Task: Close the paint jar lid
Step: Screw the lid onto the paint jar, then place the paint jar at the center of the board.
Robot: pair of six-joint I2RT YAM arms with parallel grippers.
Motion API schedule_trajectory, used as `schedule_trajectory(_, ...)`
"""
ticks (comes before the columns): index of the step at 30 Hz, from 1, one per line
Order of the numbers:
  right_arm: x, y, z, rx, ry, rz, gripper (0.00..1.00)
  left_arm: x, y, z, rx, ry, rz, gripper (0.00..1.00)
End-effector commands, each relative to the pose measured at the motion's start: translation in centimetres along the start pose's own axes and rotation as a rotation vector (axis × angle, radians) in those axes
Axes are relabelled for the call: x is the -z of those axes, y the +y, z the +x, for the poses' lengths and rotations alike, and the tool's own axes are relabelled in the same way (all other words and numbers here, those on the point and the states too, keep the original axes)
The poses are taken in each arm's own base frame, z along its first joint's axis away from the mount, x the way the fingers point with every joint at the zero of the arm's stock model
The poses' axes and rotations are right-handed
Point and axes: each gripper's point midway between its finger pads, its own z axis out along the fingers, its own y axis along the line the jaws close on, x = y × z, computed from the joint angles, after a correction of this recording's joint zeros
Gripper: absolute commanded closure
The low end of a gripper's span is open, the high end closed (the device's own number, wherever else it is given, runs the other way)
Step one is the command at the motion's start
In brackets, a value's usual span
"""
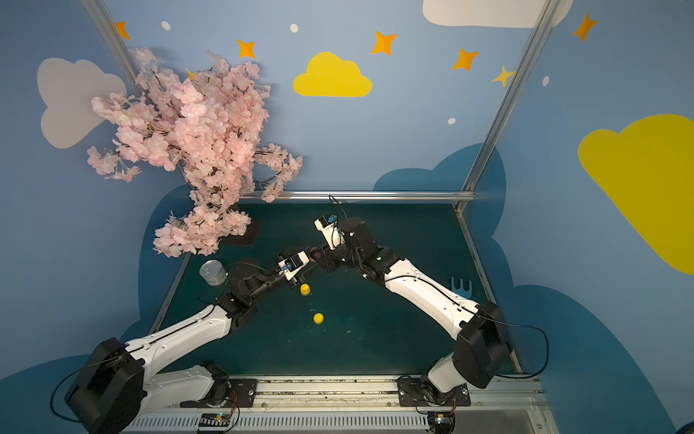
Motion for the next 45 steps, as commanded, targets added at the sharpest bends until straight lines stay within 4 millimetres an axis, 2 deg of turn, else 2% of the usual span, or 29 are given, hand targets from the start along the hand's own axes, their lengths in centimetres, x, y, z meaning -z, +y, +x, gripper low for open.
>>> schedule_trajectory(1, 0.7, -0.7, -0.8, 0.038, 0.005, 0.058, 1.0, 1.0, 0.3, 0.1, 0.036, -0.017, -0.05, 0.37)
schedule_trajectory(7, 2.2, -1.9, -0.8, 0.062, 0.018, 0.129, 1.0, 3.5, 0.9, 0.8, 0.15, -0.035, -0.121, 0.31)
schedule_trajectory(14, 5.6, -5.1, -0.7, 0.122, 0.047, 0.309, 1.0, 6.7, 2.6, 1.2, 0.209, 0.047, -0.248, 0.12)
schedule_trajectory(16, 6.8, -5.9, -0.7, 0.13, 0.049, 0.362, 1.0, 7.4, 3.5, 0.7, 0.236, 0.045, -0.292, 0.01)
schedule_trajectory(19, 8.8, -6.1, -0.6, 0.144, 0.065, 0.398, 1.0, 7.9, 4.2, -0.3, 0.287, 0.055, -0.309, 0.0)
schedule_trajectory(21, 10.4, -6.1, -0.5, 0.142, 0.071, 0.416, 1.0, 7.6, 4.0, -1.4, 0.316, 0.082, -0.252, 0.0)
schedule_trajectory(25, 12.6, -7.0, 0.7, 0.088, 0.086, 0.455, 1.0, 5.7, 2.1, -4.3, 0.363, 0.077, -0.04, 0.0)
schedule_trajectory(27, 13.3, -7.8, 2.0, 0.049, 0.101, 0.47, 1.0, 4.8, 2.2, -5.2, 0.384, 0.105, 0.006, 0.0)
schedule_trajectory(29, 14.0, -8.5, 3.1, 0.018, 0.11, 0.496, 1.0, 4.2, 1.9, -7.0, 0.359, 0.102, 0.083, 0.0)
schedule_trajectory(31, 14.6, -9.1, 4.2, -0.01, 0.115, 0.53, 1.0, 4.0, 1.7, -9.7, 0.311, 0.042, 0.162, 0.0)
schedule_trajectory(33, 15.2, -9.9, 5.2, -0.041, 0.121, 0.571, 1.0, 3.2, 2.1, -11.0, 0.326, 0.003, 0.182, 0.0)
schedule_trajectory(35, 15.7, -10.6, 6.2, -0.073, 0.126, 0.603, 1.0, 2.3, 0.8, -10.1, 0.322, 0.026, 0.27, 0.0)
schedule_trajectory(38, 15.4, -11.6, 7.7, -0.112, 0.135, 0.619, 1.0, 1.1, -2.2, -6.3, 0.346, 0.057, 0.38, 0.0)
schedule_trajectory(39, 15.0, -11.8, 8.2, -0.122, 0.139, 0.615, 1.0, 0.9, -3.1, -5.8, 0.356, 0.042, 0.412, 0.0)
schedule_trajectory(42, 13.1, -12.8, 9.6, -0.145, 0.157, 0.596, 1.0, 1.2, -5.2, -6.8, 0.348, 0.011, 0.495, 0.0)
schedule_trajectory(45, 11.9, -14.3, 9.8, -0.147, 0.16, 0.614, 1.0, 1.5, -5.3, -6.1, 0.328, 0.044, 0.478, 0.0)
